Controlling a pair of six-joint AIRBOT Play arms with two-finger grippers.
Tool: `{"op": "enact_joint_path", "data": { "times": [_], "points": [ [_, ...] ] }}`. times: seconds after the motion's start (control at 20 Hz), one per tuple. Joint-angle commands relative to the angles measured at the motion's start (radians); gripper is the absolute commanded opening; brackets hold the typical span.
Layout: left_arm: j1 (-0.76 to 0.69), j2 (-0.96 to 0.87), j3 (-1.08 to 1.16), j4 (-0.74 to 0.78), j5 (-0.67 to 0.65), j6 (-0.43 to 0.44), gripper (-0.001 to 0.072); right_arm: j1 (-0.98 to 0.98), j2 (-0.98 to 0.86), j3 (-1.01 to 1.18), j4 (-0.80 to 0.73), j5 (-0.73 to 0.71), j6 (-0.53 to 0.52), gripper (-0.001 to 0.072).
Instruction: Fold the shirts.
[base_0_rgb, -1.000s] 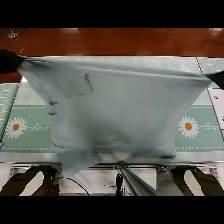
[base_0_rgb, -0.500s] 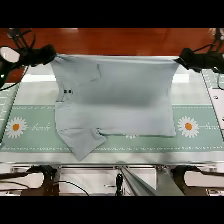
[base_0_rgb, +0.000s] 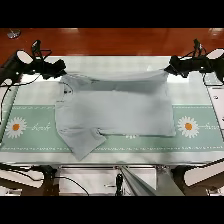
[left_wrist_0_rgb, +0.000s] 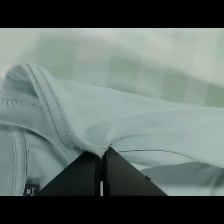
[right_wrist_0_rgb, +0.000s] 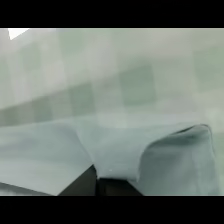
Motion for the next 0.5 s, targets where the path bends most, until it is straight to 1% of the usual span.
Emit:
{"op": "enact_joint_path", "data": {
  "times": [0.0,0.05,0.1,0.15,0.2,0.3,0.45],
  "points": [
    [0.026,0.009,0.043,0.01,-0.214,0.102,0.0022,-0.023,-0.011,0.019,-0.039,0.246,-0.056,0.003],
    [0.037,0.008,0.043,0.027,-0.283,0.132,0.0021,-0.023,-0.011,0.019,-0.099,0.297,-0.056,0.003],
    [0.044,0.0,0.038,0.058,-0.36,0.142,0.0021,-0.022,-0.012,0.018,-0.174,0.348,-0.055,0.003],
    [0.047,-0.009,0.026,0.084,-0.41,0.142,0.0021,-0.02,-0.014,0.017,-0.236,0.387,-0.053,0.003],
    [0.047,-0.015,0.0,0.095,-0.431,0.157,0.0021,-0.021,-0.016,0.009,-0.272,0.407,-0.052,0.003],
    [0.042,-0.021,-0.063,0.094,-0.412,0.172,0.0021,-0.021,-0.016,-0.029,-0.289,0.4,-0.05,0.003],
    [0.041,-0.045,-0.102,0.094,-0.383,0.171,0.0024,-0.02,-0.016,-0.093,-0.271,0.318,-0.026,0.0034]
  ]
}}
